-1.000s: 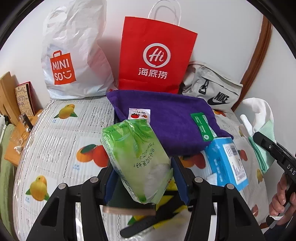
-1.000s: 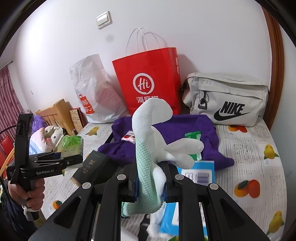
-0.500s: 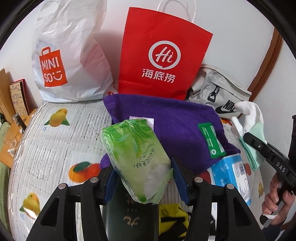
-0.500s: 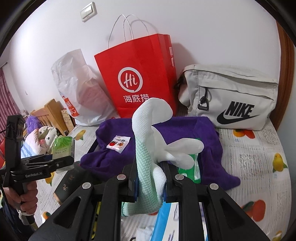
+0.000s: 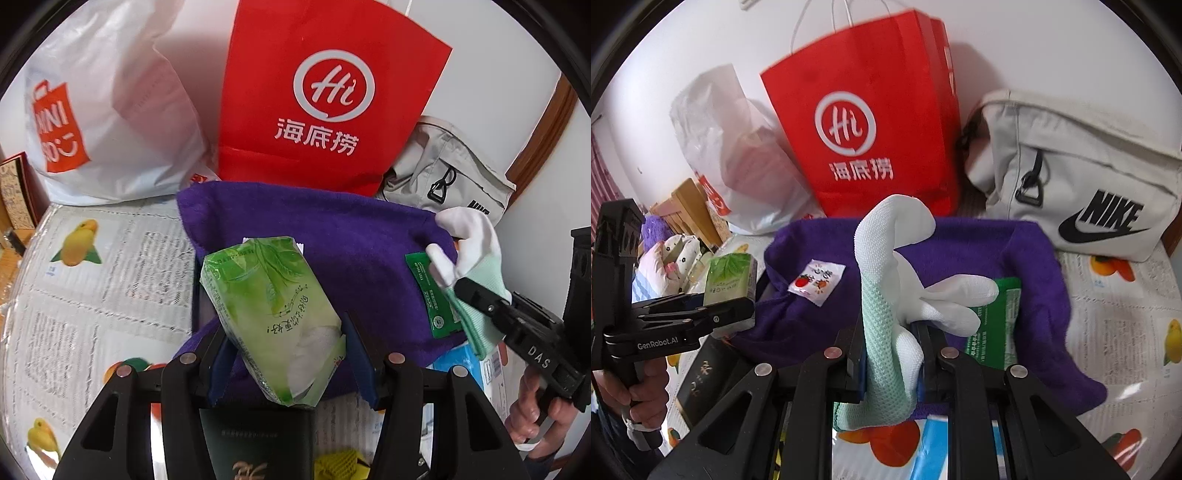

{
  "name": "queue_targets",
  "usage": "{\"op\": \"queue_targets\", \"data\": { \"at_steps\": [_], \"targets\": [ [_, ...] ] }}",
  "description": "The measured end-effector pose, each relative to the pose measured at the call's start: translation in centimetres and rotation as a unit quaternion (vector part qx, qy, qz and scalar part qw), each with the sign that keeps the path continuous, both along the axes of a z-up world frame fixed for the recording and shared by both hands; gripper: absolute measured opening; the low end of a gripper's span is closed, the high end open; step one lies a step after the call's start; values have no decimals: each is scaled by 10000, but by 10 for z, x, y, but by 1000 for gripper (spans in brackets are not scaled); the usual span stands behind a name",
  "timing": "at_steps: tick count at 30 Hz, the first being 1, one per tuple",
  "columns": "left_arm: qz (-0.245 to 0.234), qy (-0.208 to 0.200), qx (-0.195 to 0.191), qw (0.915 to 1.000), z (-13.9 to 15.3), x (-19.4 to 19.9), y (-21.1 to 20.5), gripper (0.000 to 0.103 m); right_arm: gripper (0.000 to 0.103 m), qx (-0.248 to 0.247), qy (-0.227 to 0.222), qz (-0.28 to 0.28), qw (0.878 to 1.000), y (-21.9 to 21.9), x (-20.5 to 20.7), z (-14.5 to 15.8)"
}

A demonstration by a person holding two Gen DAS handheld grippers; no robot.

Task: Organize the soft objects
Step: 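Carry the tissue pack with the left gripper while the right carries the glove toward the towel, then lower both items onto the purple towel and open both grippers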

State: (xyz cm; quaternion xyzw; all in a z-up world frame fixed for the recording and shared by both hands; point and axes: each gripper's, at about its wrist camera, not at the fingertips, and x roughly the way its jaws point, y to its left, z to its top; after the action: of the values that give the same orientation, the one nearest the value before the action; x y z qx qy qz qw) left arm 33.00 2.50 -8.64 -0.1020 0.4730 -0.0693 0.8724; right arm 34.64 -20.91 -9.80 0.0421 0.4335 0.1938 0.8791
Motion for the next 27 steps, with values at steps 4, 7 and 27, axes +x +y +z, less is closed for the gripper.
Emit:
{"op": "queue_targets", "data": {
  "at_steps": [4, 7, 27],
  "targets": [
    [-16, 133, 0, 9999, -12, 13, -1, 53, 19, -64, 106, 44, 9999, 3, 10, -10],
    [-42, 240, 0, 9997, -21, 20, -3, 53, 19, -41, 251, 69, 9997, 6, 17, -17],
    [-180, 770, 56, 9969, -42, 35, -10, 59, 54, -84, 747, 31, 9972, 11, 33, -38]
  ]
}}
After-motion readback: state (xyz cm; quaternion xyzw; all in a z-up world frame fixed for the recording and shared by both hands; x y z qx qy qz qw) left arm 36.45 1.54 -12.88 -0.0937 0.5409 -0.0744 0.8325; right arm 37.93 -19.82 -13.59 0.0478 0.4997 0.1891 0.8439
